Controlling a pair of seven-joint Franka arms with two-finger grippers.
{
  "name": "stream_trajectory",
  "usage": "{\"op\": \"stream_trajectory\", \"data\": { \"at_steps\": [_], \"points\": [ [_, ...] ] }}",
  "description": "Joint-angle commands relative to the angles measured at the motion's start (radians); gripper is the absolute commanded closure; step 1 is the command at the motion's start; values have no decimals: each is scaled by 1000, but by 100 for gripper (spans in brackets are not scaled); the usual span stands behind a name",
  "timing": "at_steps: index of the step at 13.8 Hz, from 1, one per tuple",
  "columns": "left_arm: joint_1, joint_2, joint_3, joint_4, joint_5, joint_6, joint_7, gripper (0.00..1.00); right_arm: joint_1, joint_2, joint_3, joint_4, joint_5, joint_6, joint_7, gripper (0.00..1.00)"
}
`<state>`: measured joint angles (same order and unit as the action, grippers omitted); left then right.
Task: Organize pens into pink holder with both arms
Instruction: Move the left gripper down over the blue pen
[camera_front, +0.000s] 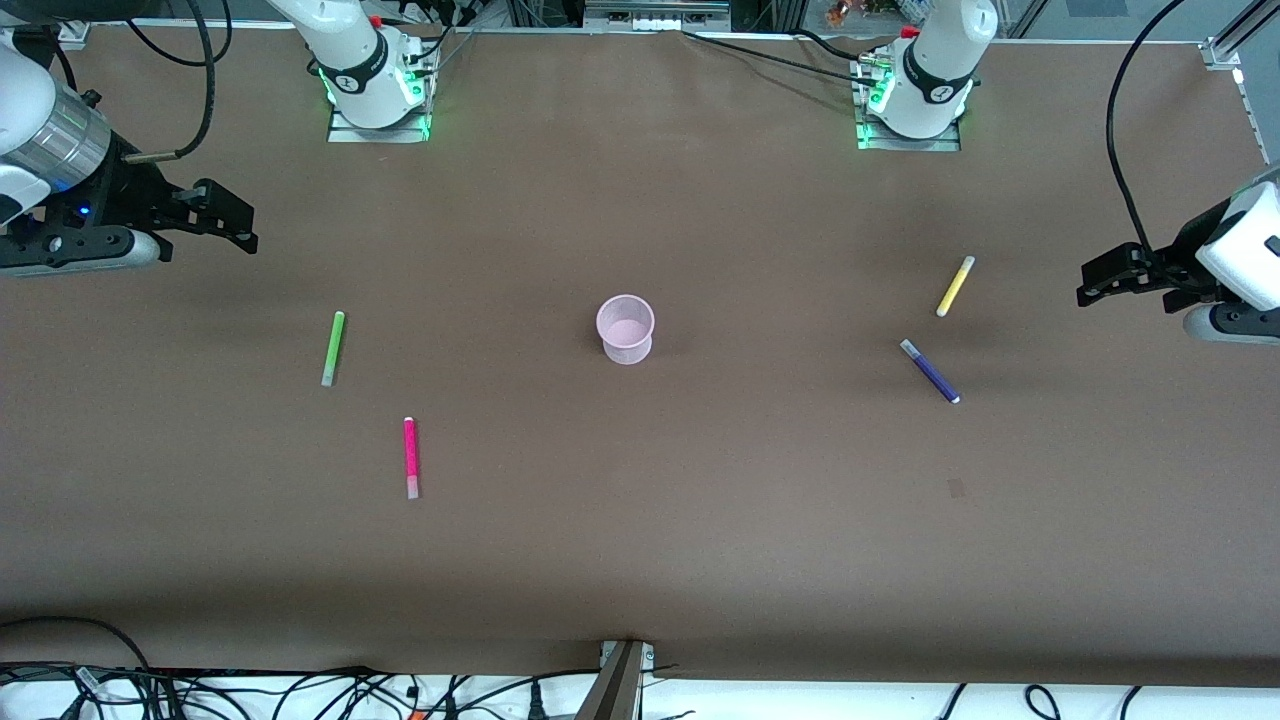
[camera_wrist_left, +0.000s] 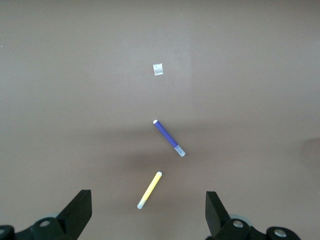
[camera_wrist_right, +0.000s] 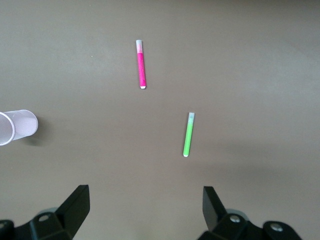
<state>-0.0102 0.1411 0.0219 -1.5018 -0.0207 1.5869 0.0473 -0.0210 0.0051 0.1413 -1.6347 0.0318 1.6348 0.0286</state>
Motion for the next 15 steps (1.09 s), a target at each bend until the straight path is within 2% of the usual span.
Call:
{"op": "stream_trajectory", "data": {
  "at_steps": [1, 3, 10, 12, 15],
  "points": [
    [-10, 41, 3, -3, -10, 36, 11, 0, 4, 4, 3, 4, -7, 5, 39, 0],
    [-4, 60, 3, -3, -5, 47, 14, 0, 35, 6, 3, 12, -53, 5, 45, 0],
    [4, 89, 7, -12, -8, 85, 8, 0, 52, 18, 4, 15, -56, 10, 27, 0],
    [7, 113, 10, -14, -8, 84, -39, 0, 52, 21, 4, 15, -56, 8, 27, 0],
    [19, 204, 13, -14, -15, 91, -160, 0, 52, 23, 4, 15, -58, 10, 27, 0]
  ]
}}
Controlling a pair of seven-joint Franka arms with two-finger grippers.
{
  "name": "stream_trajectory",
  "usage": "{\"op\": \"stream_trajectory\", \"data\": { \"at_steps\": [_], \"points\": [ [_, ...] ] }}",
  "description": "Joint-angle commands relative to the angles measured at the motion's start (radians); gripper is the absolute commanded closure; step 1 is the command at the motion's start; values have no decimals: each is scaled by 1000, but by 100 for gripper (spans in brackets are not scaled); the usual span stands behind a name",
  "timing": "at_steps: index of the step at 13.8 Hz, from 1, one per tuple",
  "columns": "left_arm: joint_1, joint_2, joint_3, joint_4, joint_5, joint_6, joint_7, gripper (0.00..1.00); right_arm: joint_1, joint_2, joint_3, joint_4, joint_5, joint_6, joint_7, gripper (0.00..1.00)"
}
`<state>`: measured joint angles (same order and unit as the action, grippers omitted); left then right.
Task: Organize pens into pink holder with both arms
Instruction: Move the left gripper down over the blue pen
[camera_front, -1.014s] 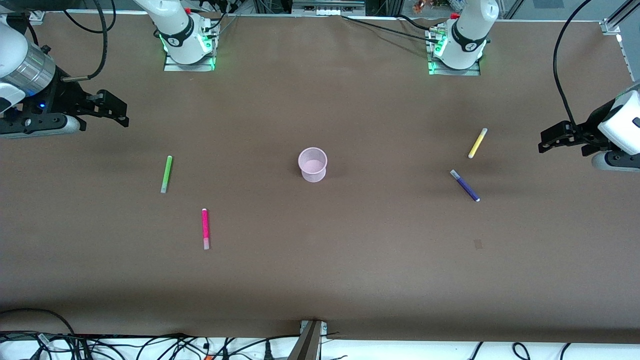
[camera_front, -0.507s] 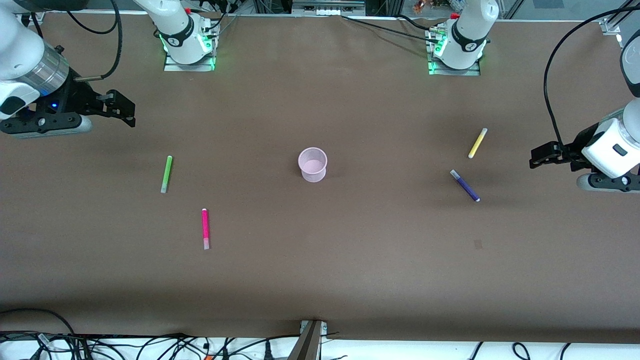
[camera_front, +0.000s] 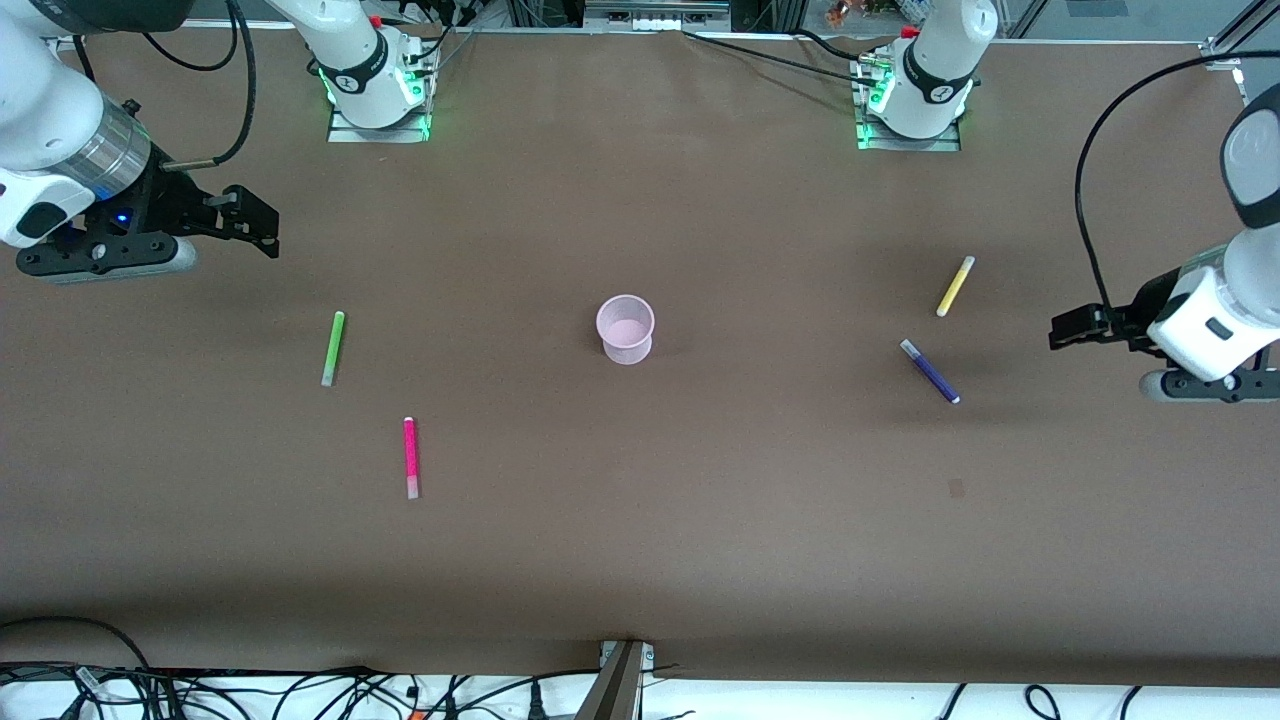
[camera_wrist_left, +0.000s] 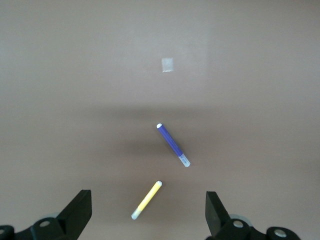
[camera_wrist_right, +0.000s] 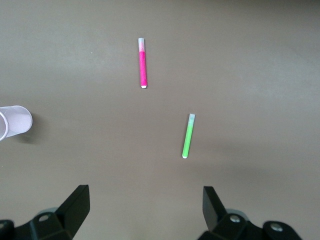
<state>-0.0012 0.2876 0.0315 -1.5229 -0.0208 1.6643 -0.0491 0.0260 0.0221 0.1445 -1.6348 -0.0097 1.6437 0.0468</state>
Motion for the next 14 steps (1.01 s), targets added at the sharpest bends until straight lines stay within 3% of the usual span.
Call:
{"op": "stream_trajectory", "data": {
  "at_steps": [1, 4, 6, 14],
  "points": [
    [10, 82, 4, 3, -13, 15, -124, 0, 5, 6, 1, 15, -16, -1, 8, 0],
    [10, 180, 2, -2, -27, 32, -273, 0, 5, 12, 0, 15, -16, -2, 8, 0],
    [3, 231, -2, -38, -47, 118, -416, 0, 3, 12, 0, 15, -16, -2, 7, 0],
    [-13, 223, -16, -377, -77, 607, -669, 0, 2, 13, -2, 15, -15, -2, 8, 0]
  ]
}}
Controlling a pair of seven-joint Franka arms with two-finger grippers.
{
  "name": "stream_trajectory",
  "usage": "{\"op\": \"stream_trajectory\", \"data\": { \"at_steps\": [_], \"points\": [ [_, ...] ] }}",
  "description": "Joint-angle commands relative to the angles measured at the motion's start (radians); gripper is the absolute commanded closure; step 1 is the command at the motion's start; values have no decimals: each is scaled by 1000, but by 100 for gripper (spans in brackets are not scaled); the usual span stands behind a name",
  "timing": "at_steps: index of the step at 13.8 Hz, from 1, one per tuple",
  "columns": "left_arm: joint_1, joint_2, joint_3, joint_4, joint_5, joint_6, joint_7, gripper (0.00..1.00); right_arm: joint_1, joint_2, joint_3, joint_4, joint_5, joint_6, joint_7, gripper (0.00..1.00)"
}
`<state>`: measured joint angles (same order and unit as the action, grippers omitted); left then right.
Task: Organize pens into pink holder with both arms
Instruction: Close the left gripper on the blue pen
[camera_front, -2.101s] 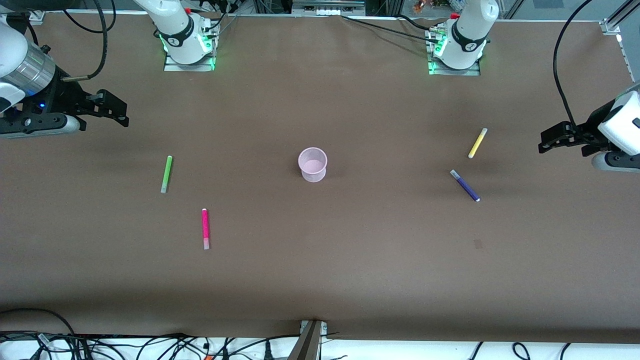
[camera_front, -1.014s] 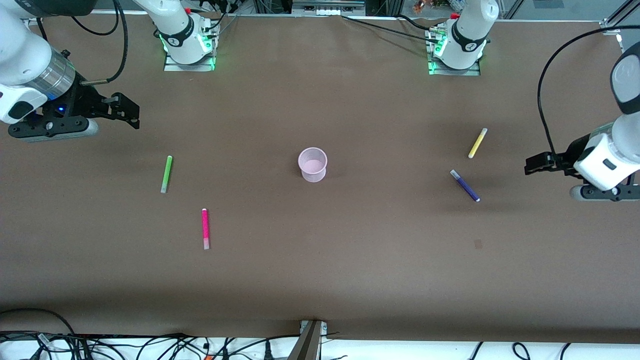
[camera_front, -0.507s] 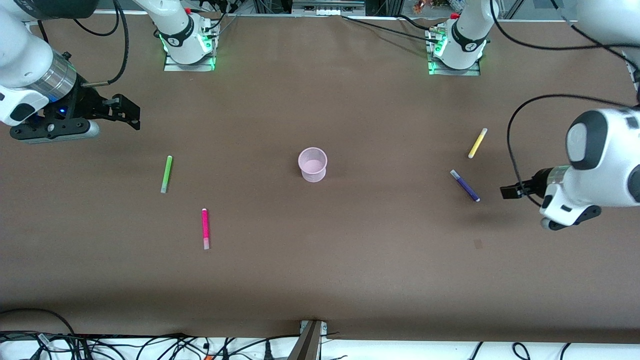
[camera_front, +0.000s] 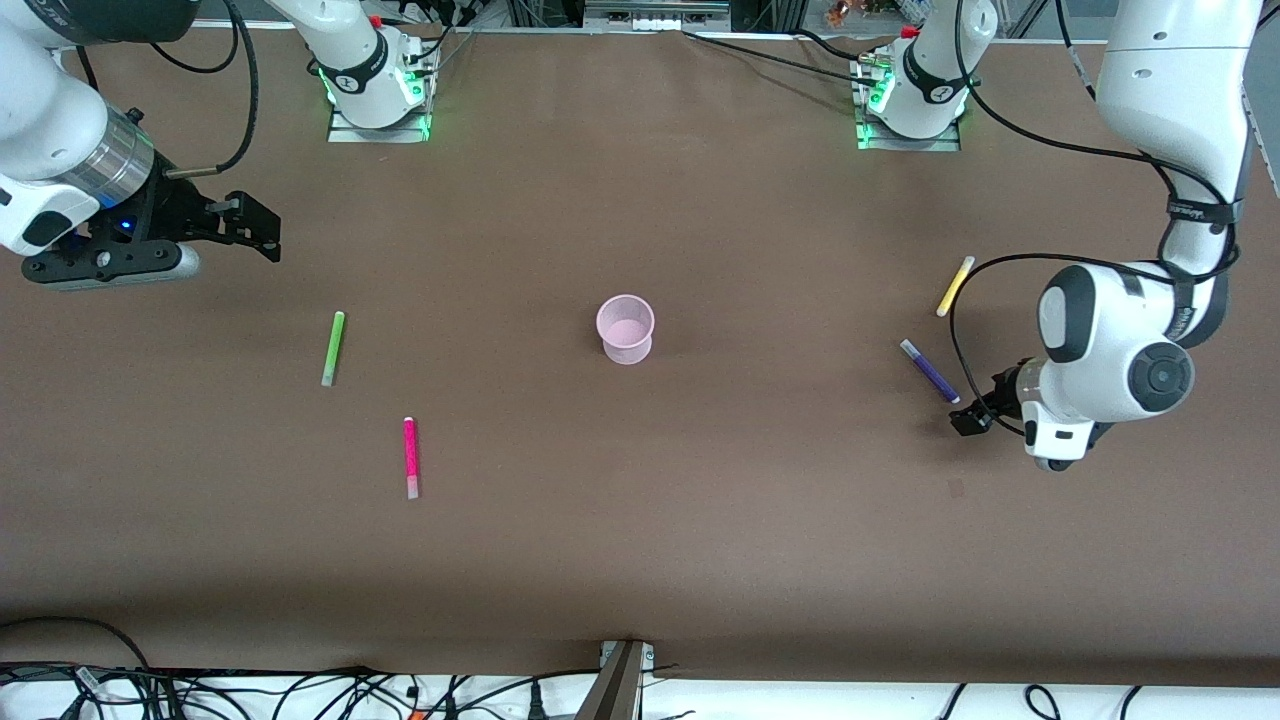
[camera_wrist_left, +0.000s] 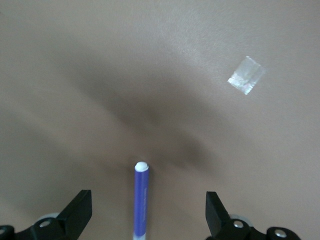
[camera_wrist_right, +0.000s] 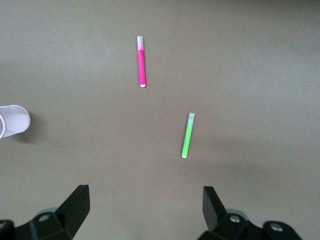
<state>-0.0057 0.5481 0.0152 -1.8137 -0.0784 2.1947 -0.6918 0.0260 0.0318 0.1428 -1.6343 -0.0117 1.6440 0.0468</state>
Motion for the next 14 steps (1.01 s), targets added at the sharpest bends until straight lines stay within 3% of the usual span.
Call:
{"op": "stream_trajectory", "data": {
  "at_steps": [1, 5, 8, 9, 12, 14],
  "points": [
    [-8, -37, -1, -105, -20, 103, -26, 0, 2, 3, 0, 14, -11, -3, 8, 0],
    [-20, -36, -1, -144, -15, 149, -26, 0, 2, 3, 0, 14, -4, 0, 8, 0],
    [-20, -37, -1, -182, -12, 193, -25, 11, 2, 3, 0, 14, -1, 2, 8, 0],
    [-22, -37, -1, -190, -12, 204, -25, 16, 2, 3, 0, 14, -1, 2, 8, 0],
    [-22, -37, -3, -190, -12, 204, -25, 45, 3, 3, 1, 14, -1, 4, 8, 0],
    [-22, -37, -3, -190, -12, 204, -25, 57, 3, 3, 1, 14, -1, 4, 8, 0]
  ]
}}
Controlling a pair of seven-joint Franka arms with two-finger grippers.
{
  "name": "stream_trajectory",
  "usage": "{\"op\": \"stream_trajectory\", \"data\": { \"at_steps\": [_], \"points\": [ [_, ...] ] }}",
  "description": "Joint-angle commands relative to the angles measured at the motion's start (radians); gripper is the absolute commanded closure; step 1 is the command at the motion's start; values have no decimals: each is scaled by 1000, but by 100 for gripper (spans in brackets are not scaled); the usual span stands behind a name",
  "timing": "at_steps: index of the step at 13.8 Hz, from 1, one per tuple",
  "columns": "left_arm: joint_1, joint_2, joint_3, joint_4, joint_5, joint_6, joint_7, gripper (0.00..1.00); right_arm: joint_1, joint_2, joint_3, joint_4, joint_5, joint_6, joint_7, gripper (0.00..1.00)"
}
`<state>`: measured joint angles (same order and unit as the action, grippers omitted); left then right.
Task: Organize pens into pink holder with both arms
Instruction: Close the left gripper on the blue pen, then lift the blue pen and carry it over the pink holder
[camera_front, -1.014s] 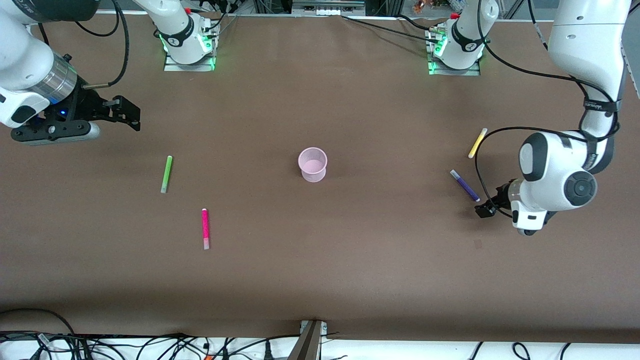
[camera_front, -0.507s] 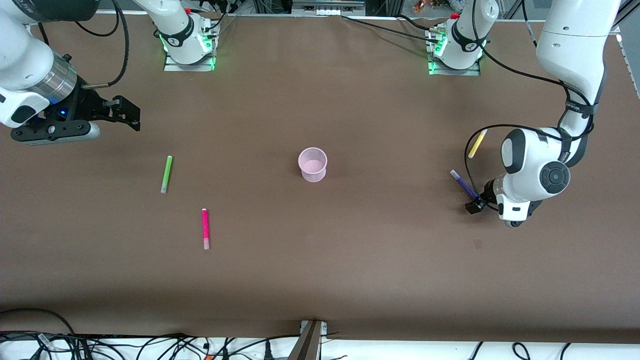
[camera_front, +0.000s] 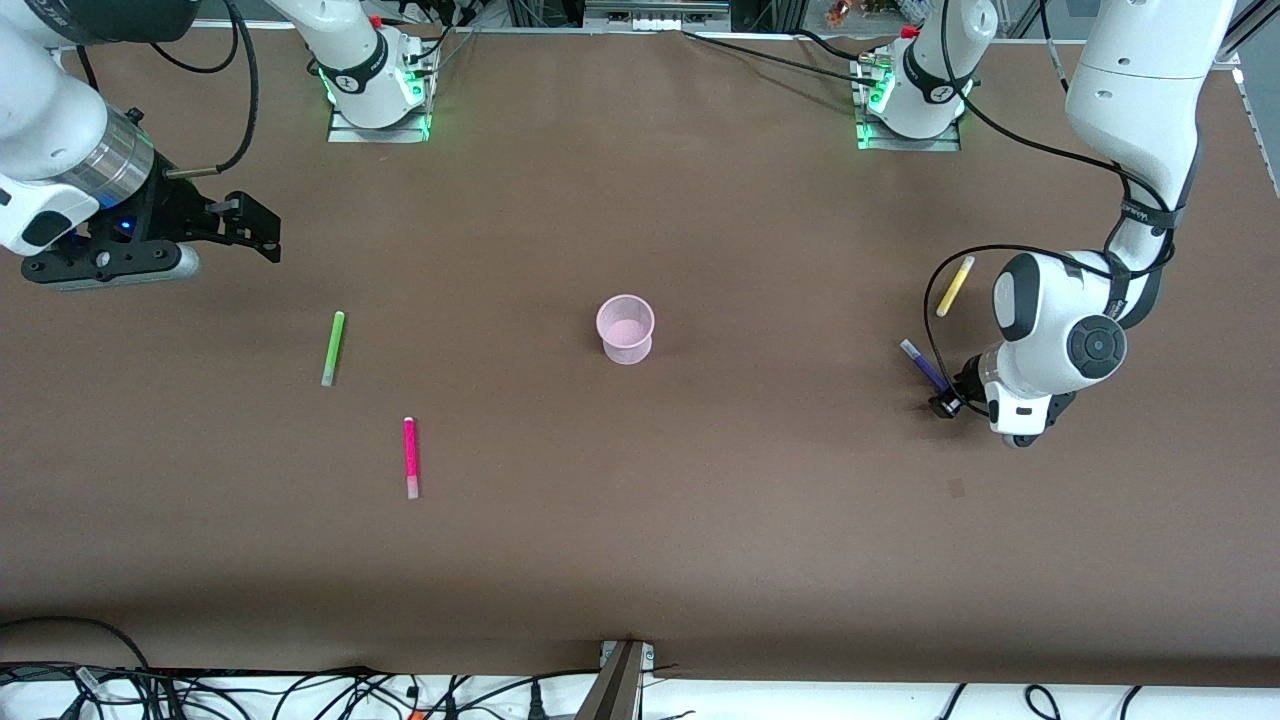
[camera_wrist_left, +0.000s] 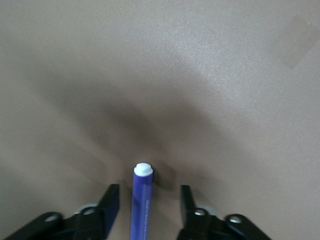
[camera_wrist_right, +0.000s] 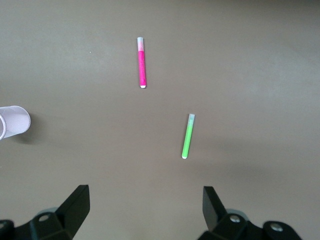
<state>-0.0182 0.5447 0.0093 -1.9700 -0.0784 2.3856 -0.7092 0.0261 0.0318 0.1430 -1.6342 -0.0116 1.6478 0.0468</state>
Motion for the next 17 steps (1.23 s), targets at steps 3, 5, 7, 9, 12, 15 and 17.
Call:
{"op": "stream_trajectory", "data": {
  "at_steps": [3, 5, 7, 9, 12, 15, 17],
  "points": [
    [-11, -32, 3, -33, -7, 14, -7, 64, 3, 3, 1, 14, 1, 0, 8, 0],
    [-14, -29, 3, -33, -3, 15, -7, 64, 3, 3, 1, 14, 1, 0, 8, 0],
    [-20, -26, 4, -33, -3, 17, -7, 64, 3, 3, 1, 14, 1, 0, 10, 0],
    [-20, -25, 5, -33, 0, 17, -7, 64, 3, 3, 1, 14, 1, 0, 10, 0],
    [-20, -25, 5, -33, 0, 18, -7, 74, 3, 3, 1, 14, 1, 0, 10, 0],
    [-26, -22, 5, -33, 0, 20, -6, 74, 3, 3, 1, 14, 1, 0, 8, 0],
    [-29, -16, 5, -32, 0, 21, -7, 73, 3, 2, 1, 14, 1, 3, 10, 0]
  ]
}}
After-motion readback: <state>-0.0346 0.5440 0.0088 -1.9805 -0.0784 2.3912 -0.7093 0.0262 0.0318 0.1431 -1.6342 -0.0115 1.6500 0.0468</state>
